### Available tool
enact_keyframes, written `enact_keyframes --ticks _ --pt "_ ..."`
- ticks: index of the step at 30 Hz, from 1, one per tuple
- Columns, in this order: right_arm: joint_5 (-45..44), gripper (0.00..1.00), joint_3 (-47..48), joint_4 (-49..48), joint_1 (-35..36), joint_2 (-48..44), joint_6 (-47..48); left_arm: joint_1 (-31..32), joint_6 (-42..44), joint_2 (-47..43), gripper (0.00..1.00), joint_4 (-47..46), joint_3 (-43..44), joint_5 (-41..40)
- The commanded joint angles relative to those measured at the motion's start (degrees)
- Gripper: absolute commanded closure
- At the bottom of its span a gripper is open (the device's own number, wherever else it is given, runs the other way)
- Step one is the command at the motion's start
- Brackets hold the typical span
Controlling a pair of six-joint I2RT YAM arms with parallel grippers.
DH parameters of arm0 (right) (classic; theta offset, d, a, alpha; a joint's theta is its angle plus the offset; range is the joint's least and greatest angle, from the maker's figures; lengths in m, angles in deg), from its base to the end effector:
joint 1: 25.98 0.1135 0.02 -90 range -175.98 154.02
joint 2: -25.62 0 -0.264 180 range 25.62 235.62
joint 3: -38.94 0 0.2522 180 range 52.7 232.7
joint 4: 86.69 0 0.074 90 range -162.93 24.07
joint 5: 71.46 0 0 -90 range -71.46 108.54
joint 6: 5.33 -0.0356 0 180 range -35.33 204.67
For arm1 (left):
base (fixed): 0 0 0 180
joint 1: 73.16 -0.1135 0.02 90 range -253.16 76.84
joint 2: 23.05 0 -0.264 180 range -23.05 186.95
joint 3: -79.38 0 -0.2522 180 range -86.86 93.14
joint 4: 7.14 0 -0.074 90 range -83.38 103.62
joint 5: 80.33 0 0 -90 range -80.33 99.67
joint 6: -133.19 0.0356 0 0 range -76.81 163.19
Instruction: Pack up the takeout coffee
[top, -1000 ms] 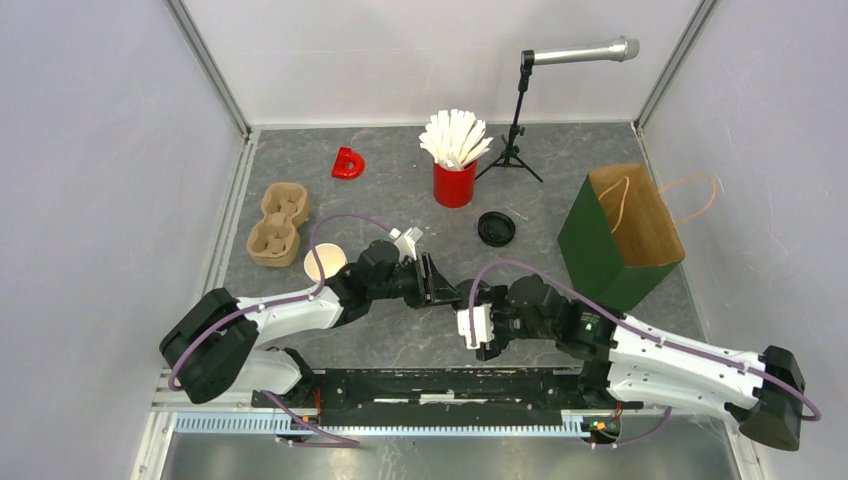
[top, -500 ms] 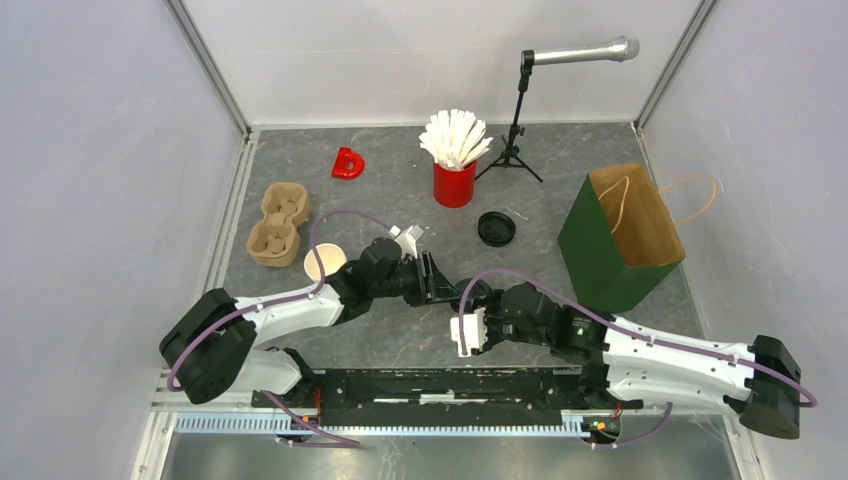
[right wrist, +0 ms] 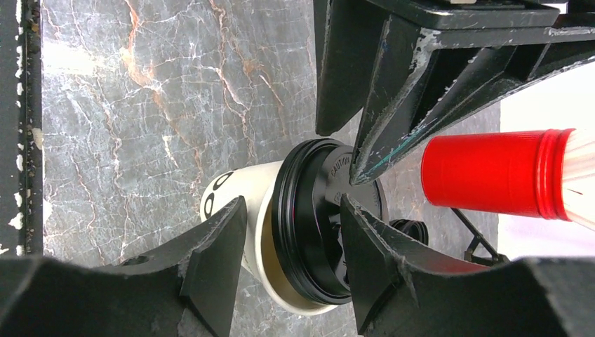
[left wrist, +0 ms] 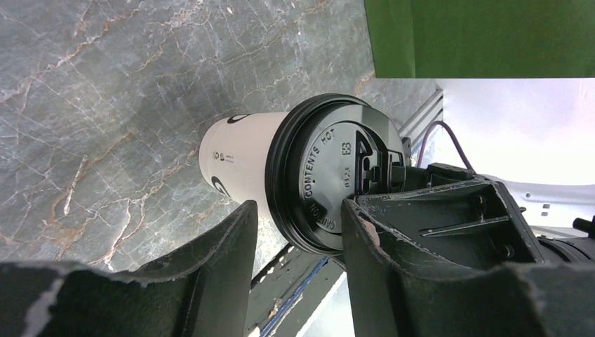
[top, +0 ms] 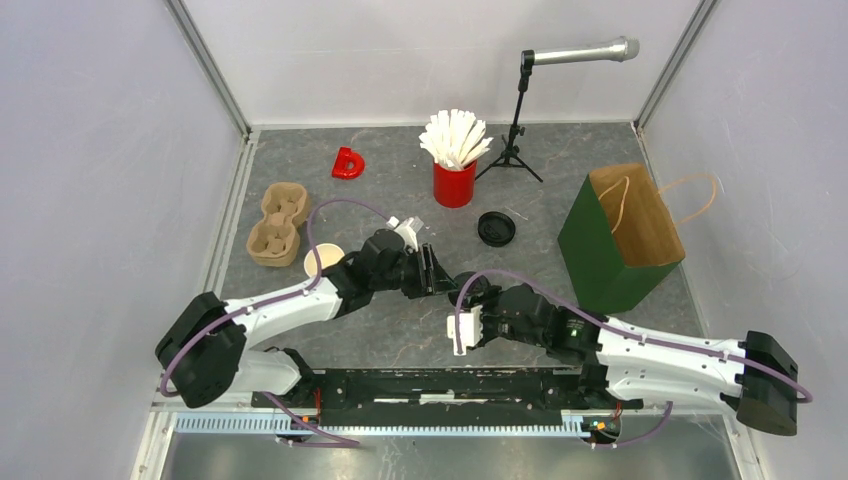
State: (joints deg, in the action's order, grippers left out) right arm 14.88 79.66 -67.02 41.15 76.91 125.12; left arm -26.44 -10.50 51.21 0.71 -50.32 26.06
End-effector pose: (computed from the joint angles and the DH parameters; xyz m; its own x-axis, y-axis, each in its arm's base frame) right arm 0.0788 0.1810 0.2181 0.4337 -0.6377 -0.6366 -0.8104 0.0328 -0.5850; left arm 0.1783 -0.2040 0.2082 -0.9093 -0.1621 -0.3834 0.2197 0.5953 -0.7729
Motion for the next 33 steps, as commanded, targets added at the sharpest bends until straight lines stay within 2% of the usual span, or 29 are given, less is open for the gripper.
enact_keyframes --ticks 1,6,12,17,22,24,26,29,32,33 --pt "-1.1 0.40 -0.2 -2.3 0.2 -0.4 -1.6 -0.3 3.7 -0.9 0.45 1.3 2.3 -1.4" --pt "0.2 0.31 1.7 1.6 0.3 -3.2 -5.7 -0.2 3.4 0.1 0.45 -0.7 2.0 1.0" --pt "1.6 0.28 2.6 5.7 0.3 -5.6 -8.7 0.0 3.1 1.1 0.45 -2.5 1.7 2.9" --pt "2.6 0.23 3.1 2.9 0.2 -11.2 -18.3 0.6 3.1 1.5 0.46 -2.7 2.0 4.0" --pt "-4.5 0.25 2.1 -1.0 0.2 -14.8 -30.2 1.3 3.3 1.4 0.45 -2.8 2.0 4.1" --pt "-2.2 0.26 2.1 0.3 0.2 -14.5 -29.8 1.4 3.4 1.5 0.45 -3.3 1.8 4.2" --pt "1.3 0.23 1.7 2.6 0.2 -13.6 -25.2 1.5 3.4 1.8 0.44 -4.2 1.8 4.7" --pt "1.8 0.20 1.6 5.7 0.2 -12.2 -19.6 1.6 3.3 2.7 0.44 -4.7 2.2 5.4" --pt "-6.3 0.21 3.2 5.8 0.2 -11.2 -24.8 1.7 3.4 3.7 0.44 -4.7 2.9 5.7" --pt "-6.6 0.21 4.1 5.9 0.2 -11.2 -26.6 1.8 3.4 3.8 0.44 -4.7 3.0 5.8"
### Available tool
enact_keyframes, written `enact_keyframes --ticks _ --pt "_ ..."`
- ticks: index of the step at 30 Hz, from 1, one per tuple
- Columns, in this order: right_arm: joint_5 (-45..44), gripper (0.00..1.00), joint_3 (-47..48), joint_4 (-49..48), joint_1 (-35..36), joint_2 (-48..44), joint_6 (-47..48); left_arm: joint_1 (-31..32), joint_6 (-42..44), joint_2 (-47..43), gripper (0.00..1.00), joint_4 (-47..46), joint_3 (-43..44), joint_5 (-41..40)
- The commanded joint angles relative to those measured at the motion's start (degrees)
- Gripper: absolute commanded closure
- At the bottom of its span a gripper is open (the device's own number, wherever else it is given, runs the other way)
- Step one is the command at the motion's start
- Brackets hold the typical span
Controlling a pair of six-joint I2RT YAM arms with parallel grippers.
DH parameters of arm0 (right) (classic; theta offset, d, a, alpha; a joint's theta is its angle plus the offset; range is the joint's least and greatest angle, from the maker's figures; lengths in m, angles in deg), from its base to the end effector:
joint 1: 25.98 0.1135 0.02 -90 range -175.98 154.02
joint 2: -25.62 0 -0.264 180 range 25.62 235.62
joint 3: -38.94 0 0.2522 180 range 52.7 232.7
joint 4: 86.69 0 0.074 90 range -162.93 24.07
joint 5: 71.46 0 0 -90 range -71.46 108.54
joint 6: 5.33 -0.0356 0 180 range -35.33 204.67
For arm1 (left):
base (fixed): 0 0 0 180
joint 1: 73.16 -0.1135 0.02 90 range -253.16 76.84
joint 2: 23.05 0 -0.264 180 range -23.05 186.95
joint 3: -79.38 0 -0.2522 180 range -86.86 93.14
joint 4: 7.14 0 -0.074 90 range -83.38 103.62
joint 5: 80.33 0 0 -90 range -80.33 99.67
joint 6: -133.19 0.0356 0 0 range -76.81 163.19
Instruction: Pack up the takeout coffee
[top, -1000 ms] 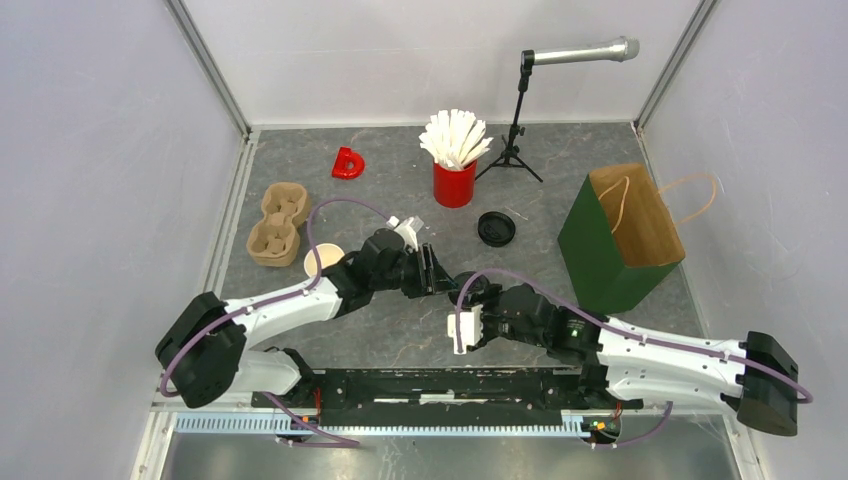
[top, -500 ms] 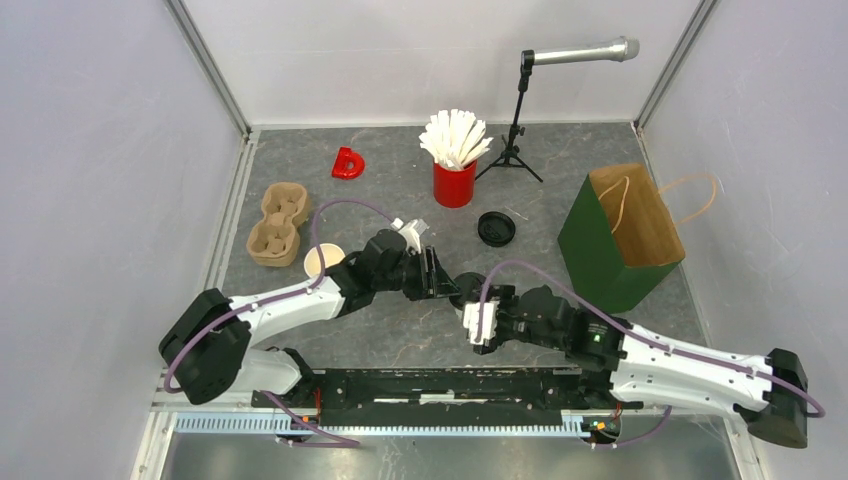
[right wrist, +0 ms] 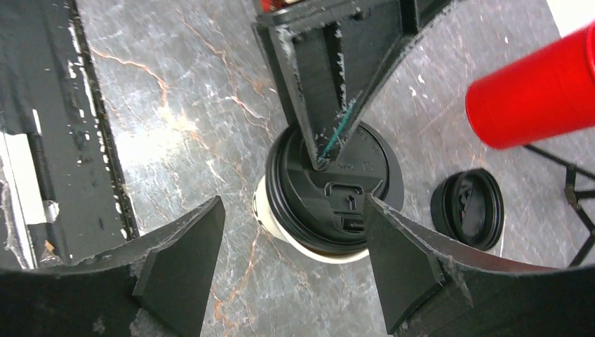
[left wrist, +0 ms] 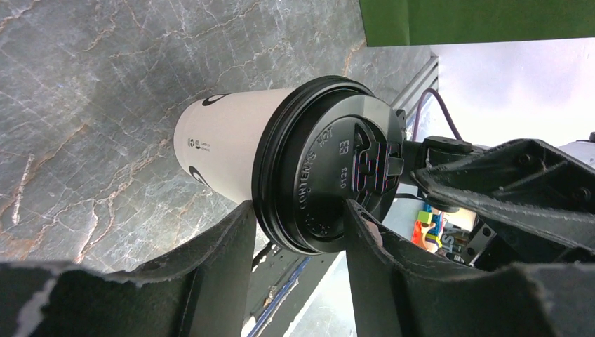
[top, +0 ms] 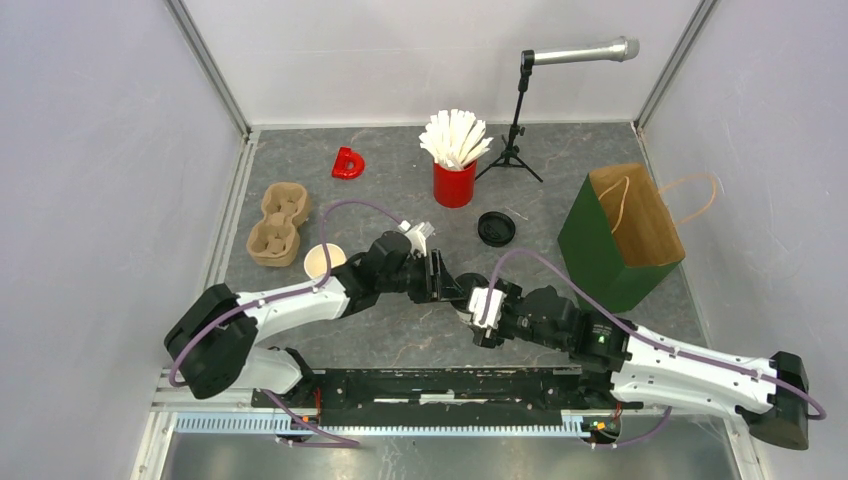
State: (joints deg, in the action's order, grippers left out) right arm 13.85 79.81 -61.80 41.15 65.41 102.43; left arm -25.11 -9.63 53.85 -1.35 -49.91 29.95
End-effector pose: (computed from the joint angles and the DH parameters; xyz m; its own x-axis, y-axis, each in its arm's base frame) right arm 0.0685 0.1550 0.2430 0.1218 -0.4934 -0.8612 -0.8947 0.3211 -0.3105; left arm 0.1764 -0.2147 0.2024 -0.9264 -0.0873 -0.3663 0.2583 0.5606 -0.7868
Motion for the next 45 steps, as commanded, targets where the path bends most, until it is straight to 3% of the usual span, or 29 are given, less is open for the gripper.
enact_keyframes --ticks 1,6,10,16,20,28,32,45 --pt "-5.6 0.21 4.8 0.5 0.2 0.2 -5.7 0.5 2.5 1.3 0.44 -2.7 2.7 1.9" --pt "-19.3 0.23 5.9 0.2 0.2 -2.6 -25.2 0.6 2.8 1.3 0.44 -2.6 3.0 1.9" --pt "-28.5 0.26 7.7 5.5 0.2 -2.2 -38.6 0.6 3.2 1.3 0.44 -2.1 3.1 1.5" --pt "-34.5 0.23 9.7 9.2 0.0 2.1 -46.7 0.7 3.3 1.5 0.43 -2.1 3.5 1.3" --pt "-34.7 0.17 9.9 8.5 -1.2 3.9 -47.9 0.8 3.3 1.6 0.43 -2.1 3.6 1.2" --pt "-24.3 0.19 5.0 2.7 -6.7 4.8 -49.3 1.2 3.4 2.0 0.43 -2.1 3.7 1.0" --pt "-23.4 0.20 2.4 2.1 -8.1 4.4 -51.0 1.2 3.5 2.3 0.43 -2.0 3.8 0.9" --pt "-19.1 0.37 -0.8 0.3 -9.6 4.1 -51.8 1.3 4.0 1.5 0.41 -0.3 4.1 -0.4"
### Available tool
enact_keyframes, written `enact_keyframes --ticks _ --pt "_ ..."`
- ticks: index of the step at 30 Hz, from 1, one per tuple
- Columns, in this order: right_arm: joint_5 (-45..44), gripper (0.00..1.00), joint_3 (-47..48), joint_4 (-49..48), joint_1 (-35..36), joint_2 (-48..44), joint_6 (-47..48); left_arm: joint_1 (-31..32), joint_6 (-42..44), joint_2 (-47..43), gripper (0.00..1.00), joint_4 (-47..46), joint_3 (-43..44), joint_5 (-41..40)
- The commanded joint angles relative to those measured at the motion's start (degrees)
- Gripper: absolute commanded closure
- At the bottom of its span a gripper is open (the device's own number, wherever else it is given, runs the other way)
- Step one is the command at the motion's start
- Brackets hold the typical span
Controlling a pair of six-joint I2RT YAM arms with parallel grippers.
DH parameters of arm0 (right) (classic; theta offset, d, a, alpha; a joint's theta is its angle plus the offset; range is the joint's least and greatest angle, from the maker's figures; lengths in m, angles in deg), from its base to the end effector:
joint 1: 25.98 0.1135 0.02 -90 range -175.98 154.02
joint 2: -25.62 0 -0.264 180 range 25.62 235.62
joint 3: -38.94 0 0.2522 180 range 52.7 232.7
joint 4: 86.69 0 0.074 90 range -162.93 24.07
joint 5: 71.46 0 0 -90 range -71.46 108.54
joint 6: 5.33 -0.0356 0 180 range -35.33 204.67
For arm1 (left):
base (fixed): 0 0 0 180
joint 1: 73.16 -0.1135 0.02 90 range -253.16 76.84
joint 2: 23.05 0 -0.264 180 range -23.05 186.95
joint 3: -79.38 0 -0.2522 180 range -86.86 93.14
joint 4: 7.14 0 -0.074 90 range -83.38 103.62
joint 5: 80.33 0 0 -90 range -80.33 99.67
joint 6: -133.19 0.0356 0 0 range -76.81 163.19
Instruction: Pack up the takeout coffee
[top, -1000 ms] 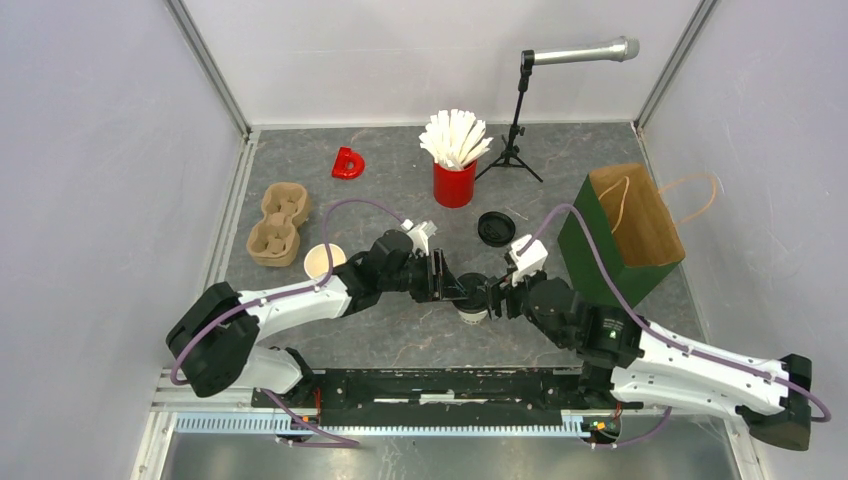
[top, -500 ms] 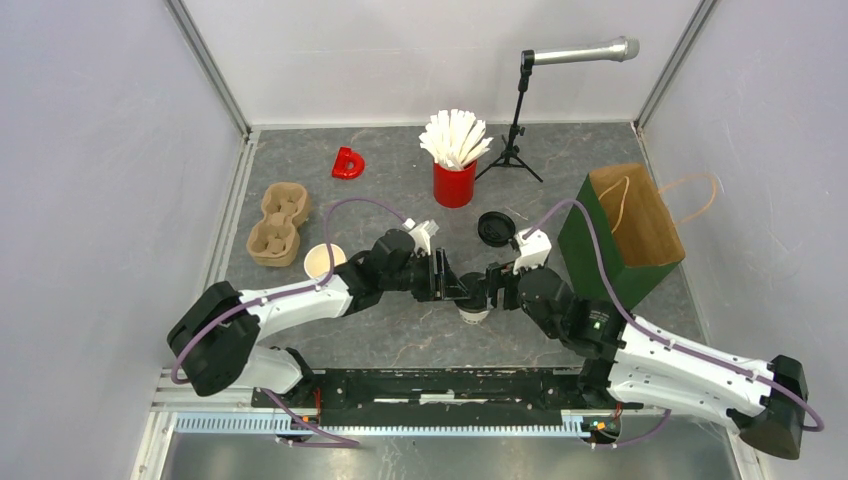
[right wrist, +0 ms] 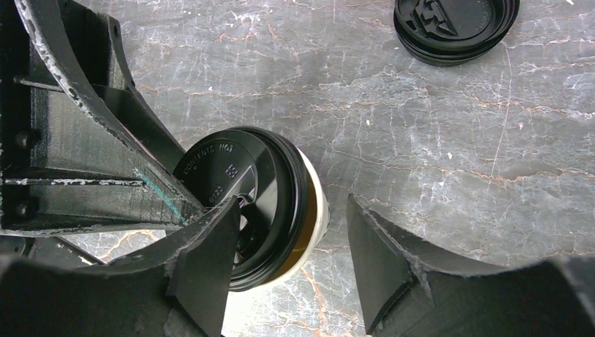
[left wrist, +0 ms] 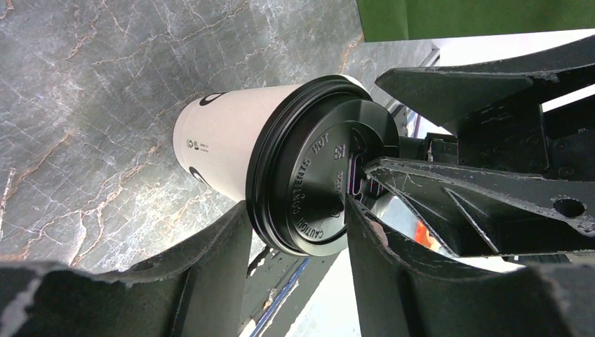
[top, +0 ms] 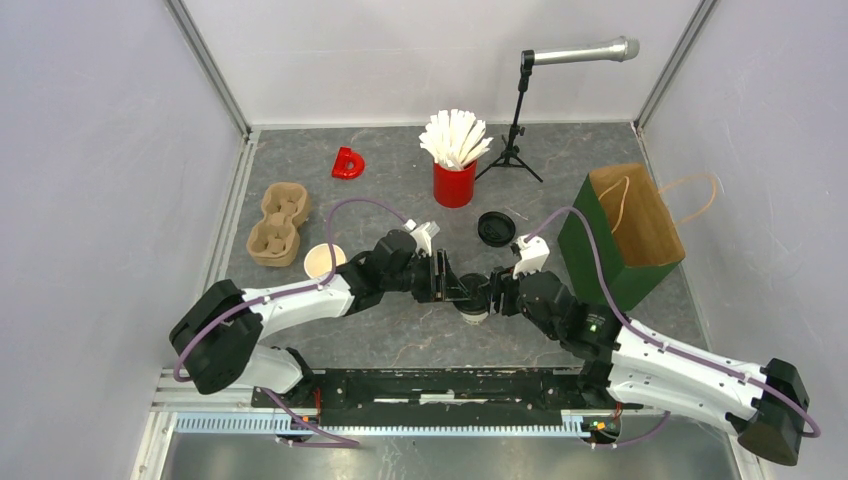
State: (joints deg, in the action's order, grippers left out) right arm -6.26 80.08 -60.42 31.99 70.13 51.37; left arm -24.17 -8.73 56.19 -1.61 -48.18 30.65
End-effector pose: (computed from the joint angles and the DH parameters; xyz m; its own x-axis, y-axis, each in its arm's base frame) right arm 0.1060 0.1412 0.2312 -0.5356 0.0836 -0.8403 -0.3376 0.8909 0.3038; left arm 0.1783 -0.2245 0.2018 -0.9273 -0.0537 -0.3704 0.2808 0.5547 -0.7832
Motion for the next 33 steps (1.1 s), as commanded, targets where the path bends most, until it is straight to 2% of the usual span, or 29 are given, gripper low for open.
enact_keyframes --ticks 1,10,16,21,33 --pt "1.0 0.39 -1.2 -1.1 -0.6 -0.8 -0.8 0.3 3.2 -0.9 0.40 0.3 2.4 -1.3" --pt "-0.9 0.48 0.6 0.0 -1.3 -1.5 1.3 0.3 3.7 -4.6 0.33 3.8 2.7 -4.2" --pt "-0.9 0.54 1.5 0.3 -1.4 -0.8 2.3 0.2 4.6 -5.3 0.33 6.6 3.4 -6.1" --pt "0.6 0.61 2.3 0.0 -1.3 -0.5 2.5 0.2 4.7 -5.5 0.39 7.2 3.7 -7.1" --pt "1.8 0.66 4.1 0.4 -1.3 0.5 3.2 0.3 3.1 -2.6 0.50 2.8 3.8 -3.3"
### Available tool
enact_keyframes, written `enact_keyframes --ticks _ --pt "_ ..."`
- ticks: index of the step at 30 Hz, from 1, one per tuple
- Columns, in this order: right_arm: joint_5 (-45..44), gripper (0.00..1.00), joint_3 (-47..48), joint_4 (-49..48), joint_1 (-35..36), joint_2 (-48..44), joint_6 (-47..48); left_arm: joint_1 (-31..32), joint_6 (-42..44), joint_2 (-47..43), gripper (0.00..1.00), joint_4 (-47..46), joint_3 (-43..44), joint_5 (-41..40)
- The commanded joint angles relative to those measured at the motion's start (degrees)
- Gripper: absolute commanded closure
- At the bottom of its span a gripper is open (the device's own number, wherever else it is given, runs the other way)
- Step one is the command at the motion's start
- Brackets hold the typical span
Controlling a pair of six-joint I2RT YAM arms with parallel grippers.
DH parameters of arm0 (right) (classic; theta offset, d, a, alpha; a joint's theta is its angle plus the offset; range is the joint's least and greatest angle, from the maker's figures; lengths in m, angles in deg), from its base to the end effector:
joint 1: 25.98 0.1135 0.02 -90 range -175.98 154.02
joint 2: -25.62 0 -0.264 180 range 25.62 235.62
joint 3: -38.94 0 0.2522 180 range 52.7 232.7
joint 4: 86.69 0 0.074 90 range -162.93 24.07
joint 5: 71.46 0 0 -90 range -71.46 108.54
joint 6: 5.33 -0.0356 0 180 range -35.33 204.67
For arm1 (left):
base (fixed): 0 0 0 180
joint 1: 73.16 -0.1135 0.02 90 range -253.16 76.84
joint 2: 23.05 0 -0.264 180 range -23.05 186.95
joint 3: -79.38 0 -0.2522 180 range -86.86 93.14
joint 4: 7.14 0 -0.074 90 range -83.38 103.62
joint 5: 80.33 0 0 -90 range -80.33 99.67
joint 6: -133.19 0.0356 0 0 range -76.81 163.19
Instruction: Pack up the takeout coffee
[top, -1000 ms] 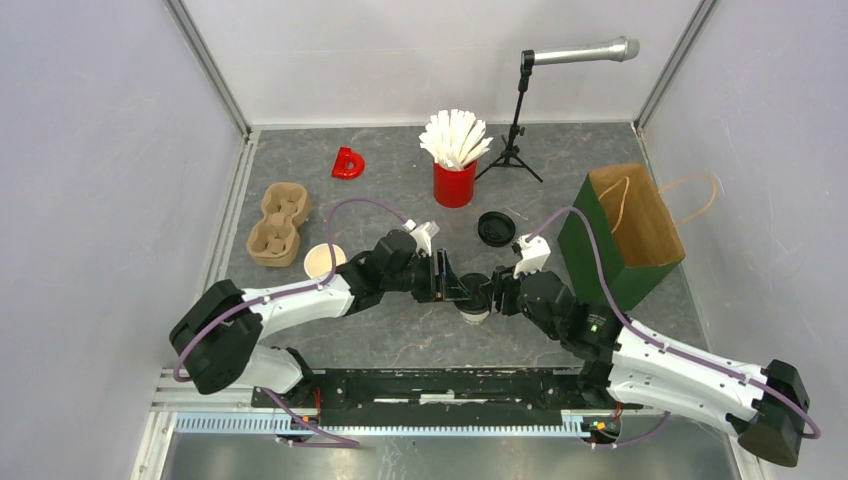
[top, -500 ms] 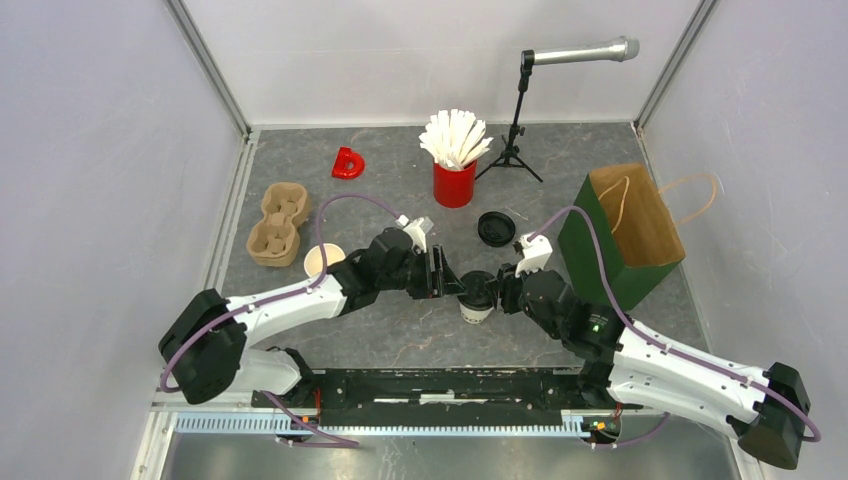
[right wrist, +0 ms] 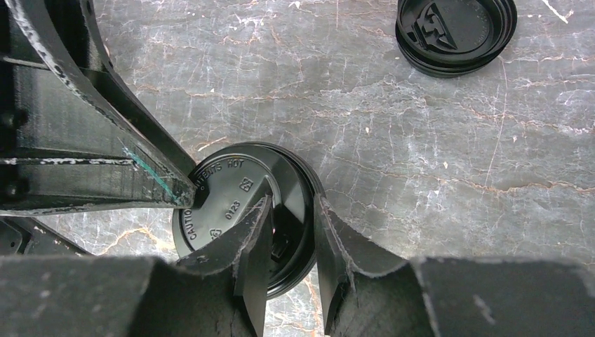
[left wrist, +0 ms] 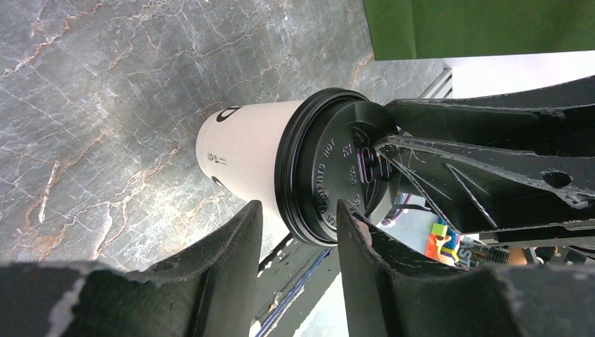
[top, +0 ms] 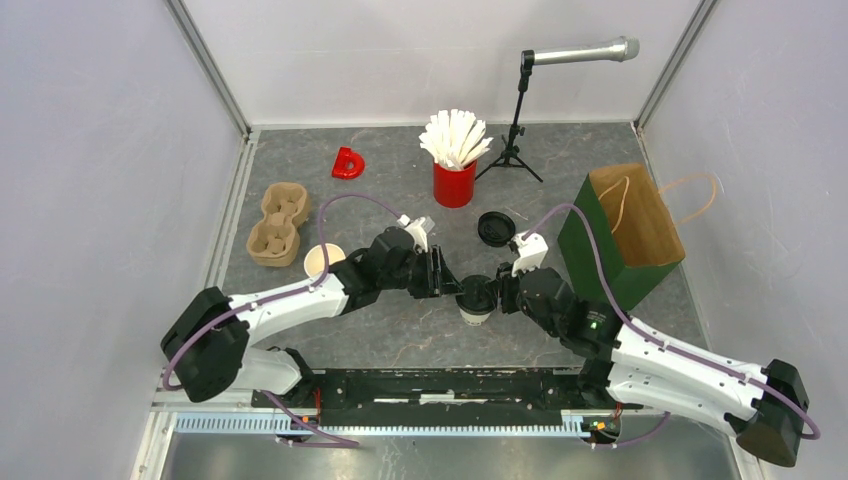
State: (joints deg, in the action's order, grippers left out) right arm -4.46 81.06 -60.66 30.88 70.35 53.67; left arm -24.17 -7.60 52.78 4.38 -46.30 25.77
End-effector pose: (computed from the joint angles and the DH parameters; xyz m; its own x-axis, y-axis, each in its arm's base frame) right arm 0.1090 0.1415 0.2366 -0.5250 0.0631 -0.8487 -0.3650 0.8842 0.2915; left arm 0.1768 -0.2183 0.2180 -0.9061 -0.0925 -0.4129 0.2776 0.6063 -0.7452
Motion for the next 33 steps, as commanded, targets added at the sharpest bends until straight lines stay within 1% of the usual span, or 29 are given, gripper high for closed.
enact_keyframes --ticks 1,9,16,26,33 --pt "-0.2 0.66 3.1 0.9 -0.3 0.2 0.9 0.3 2.0 0.8 0.50 -3.2 1.9 1.5" --pt "1.1 0.65 -1.5 -0.5 -0.2 -1.3 0.2 0.3 3.3 1.8 0.50 -0.4 1.5 -0.1" --pt "2.7 0.64 -8.2 -2.5 -0.3 -3.5 -1.7 0.3 3.4 3.2 0.48 -0.2 -0.4 -0.9" --pt "4.3 0.64 -17.2 -5.0 -0.3 -5.2 -3.6 0.9 1.9 4.4 0.49 -1.5 -5.1 -3.0" --pt "4.2 0.64 -22.5 -6.3 -0.2 -7.0 -5.1 2.0 1.1 5.6 0.49 -1.1 -9.0 -6.8"
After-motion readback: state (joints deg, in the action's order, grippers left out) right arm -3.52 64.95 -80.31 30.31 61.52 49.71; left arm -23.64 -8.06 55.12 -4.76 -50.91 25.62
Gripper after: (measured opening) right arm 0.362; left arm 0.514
